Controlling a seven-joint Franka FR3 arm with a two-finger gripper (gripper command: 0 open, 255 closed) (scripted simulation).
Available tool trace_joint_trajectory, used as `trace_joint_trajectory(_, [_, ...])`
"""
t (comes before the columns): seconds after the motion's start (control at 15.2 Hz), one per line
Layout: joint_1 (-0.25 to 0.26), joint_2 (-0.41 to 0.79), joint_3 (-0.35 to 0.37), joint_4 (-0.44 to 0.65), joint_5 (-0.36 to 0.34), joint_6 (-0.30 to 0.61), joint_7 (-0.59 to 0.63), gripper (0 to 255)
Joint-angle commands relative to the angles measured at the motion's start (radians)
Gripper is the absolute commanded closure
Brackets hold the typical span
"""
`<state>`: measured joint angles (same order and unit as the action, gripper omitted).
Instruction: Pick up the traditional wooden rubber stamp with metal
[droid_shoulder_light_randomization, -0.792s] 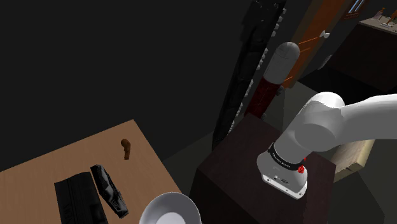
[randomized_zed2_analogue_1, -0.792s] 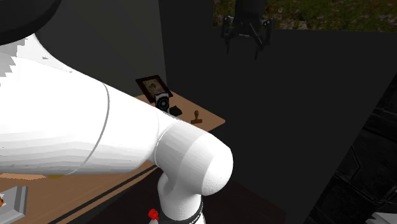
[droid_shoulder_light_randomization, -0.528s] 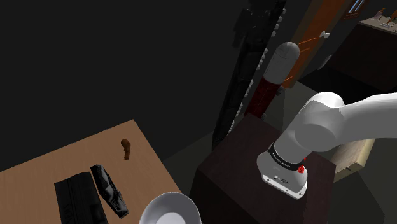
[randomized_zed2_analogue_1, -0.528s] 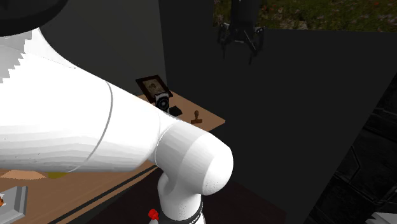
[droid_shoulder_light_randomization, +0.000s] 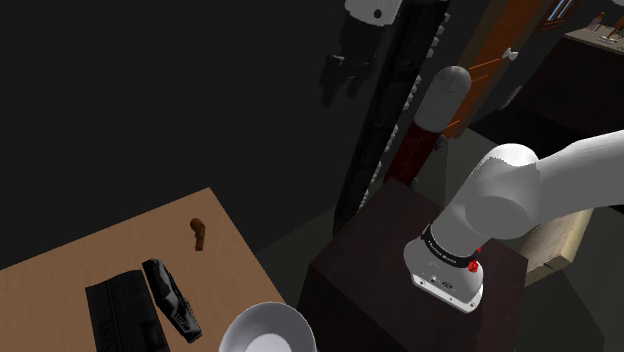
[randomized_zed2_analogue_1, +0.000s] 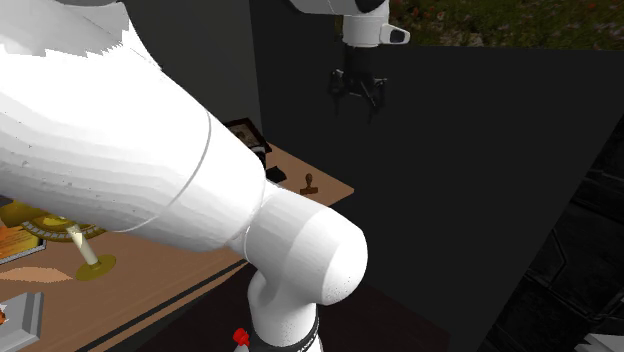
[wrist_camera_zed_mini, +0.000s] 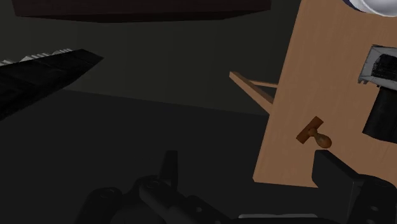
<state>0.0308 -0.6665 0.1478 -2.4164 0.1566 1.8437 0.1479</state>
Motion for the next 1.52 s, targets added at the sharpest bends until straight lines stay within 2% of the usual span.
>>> trace_joint_trajectory(0.0, [0.008,0.039,0.027,-0.017,0.014,0.057,0.022,0])
trace_joint_trajectory(0.46, [0.028,0.244,0.130,-0.008,0.039,0.252,0.114,0])
trace_joint_trajectory(0.79, [0.034,0.419,0.200,0.037,0.020,0.379,0.193,0])
trace_joint_trajectory(1.12, [0.042,0.612,0.256,0.113,-0.045,0.486,0.293,0])
trace_joint_trajectory(1.45, [0.074,0.816,0.276,0.222,-0.152,0.563,0.409,0])
